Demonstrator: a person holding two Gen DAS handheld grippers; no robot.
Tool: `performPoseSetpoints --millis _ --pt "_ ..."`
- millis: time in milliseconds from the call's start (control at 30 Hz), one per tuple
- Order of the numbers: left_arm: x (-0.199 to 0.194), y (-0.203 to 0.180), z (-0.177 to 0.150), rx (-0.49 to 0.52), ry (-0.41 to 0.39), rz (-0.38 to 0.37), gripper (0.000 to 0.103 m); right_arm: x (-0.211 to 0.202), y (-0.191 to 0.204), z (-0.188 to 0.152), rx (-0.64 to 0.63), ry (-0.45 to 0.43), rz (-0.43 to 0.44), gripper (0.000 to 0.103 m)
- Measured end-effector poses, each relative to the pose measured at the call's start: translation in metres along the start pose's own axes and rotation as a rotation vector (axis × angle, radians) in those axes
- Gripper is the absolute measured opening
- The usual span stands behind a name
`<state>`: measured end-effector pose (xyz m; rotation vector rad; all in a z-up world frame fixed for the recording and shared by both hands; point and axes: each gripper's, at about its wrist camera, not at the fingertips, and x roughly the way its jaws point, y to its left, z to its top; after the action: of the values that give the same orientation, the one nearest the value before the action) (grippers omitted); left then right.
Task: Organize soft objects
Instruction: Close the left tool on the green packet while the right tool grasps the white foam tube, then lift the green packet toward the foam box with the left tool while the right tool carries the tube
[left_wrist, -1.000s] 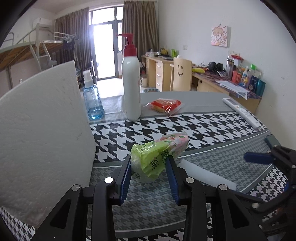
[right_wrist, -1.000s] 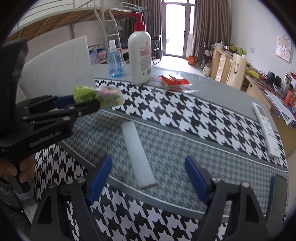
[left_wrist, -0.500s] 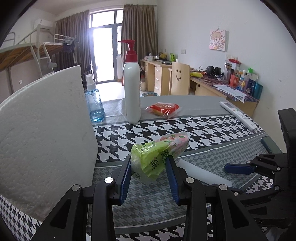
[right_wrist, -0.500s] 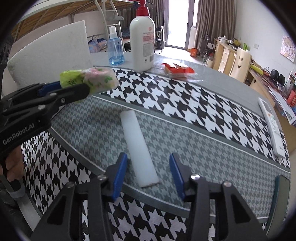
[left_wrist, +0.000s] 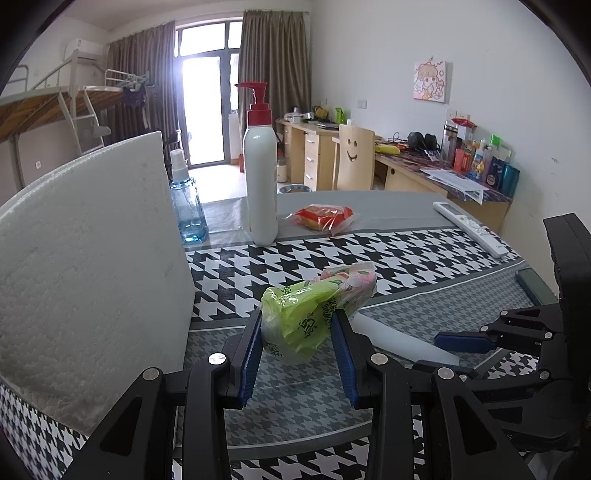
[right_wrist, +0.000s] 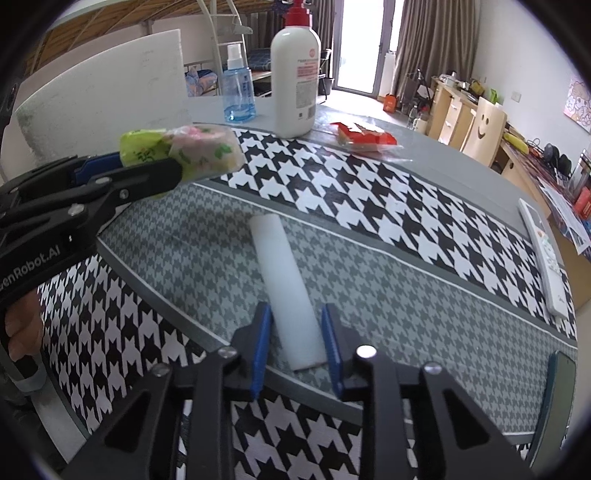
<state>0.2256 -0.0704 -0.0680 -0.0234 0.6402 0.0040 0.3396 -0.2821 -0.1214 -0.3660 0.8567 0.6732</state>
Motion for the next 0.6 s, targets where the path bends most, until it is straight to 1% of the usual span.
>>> performPoseSetpoints --millis 133,267,433,600 --pt "-0.001 0.000 -0.001 0.005 -0.005 -0.004 0.038 -0.003 0.006 -0.001 -0.007 -0.003 -0.011 0.024" --pt "0.001 0.000 -0.002 0.010 0.004 -0.006 0.038 -0.006 0.005 -0.002 0.010 -0.008 -0.015 0.022" --pt "-0.002 0.000 -0.001 0.014 -0.004 -0.005 0.038 -0.015 0.006 -0.003 0.028 -0.021 -0.004 0.021" --pt "-0.007 -0.001 -0.001 0.018 -0.016 -0.006 0.038 -0.025 0.002 -0.002 0.045 -0.054 0.000 0.020"
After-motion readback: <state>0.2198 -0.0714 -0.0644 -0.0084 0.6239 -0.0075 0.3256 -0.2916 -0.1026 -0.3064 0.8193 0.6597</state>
